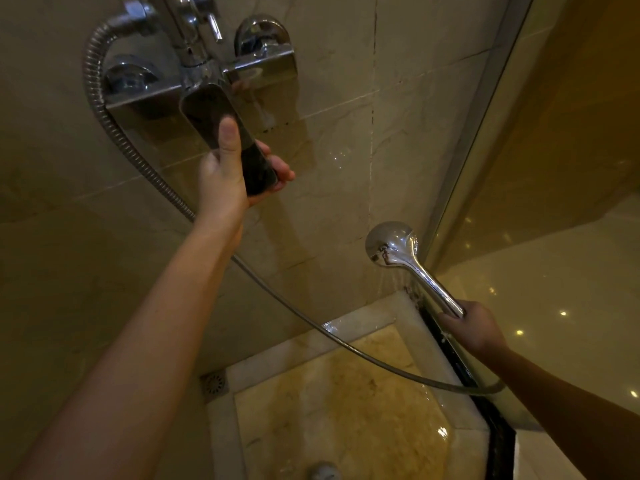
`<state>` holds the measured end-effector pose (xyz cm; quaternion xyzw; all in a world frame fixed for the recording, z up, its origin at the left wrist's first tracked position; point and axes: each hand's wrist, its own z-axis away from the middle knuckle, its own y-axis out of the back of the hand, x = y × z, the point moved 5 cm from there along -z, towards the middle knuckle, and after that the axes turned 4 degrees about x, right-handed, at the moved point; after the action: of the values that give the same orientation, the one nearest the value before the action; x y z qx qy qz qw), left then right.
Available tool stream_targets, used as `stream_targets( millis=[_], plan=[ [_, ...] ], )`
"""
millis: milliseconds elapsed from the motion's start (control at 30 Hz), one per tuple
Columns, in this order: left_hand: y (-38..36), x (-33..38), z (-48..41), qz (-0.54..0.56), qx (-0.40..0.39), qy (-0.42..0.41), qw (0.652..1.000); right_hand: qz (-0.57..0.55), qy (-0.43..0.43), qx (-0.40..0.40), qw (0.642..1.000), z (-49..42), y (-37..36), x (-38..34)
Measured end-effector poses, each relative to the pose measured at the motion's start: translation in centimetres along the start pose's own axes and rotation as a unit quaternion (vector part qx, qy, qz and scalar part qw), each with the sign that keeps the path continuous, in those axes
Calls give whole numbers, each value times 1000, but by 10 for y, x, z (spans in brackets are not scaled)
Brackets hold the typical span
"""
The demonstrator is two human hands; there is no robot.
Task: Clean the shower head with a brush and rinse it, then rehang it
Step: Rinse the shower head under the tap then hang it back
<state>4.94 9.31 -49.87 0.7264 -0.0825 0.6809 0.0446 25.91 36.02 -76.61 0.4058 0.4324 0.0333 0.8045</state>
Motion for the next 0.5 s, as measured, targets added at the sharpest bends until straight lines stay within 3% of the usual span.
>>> stream_targets(
  millis=[500],
  plan=[
    [0, -2, 0, -6, 25, -5, 1000, 13, 2, -4, 1000, -3, -10, -4]
  ],
)
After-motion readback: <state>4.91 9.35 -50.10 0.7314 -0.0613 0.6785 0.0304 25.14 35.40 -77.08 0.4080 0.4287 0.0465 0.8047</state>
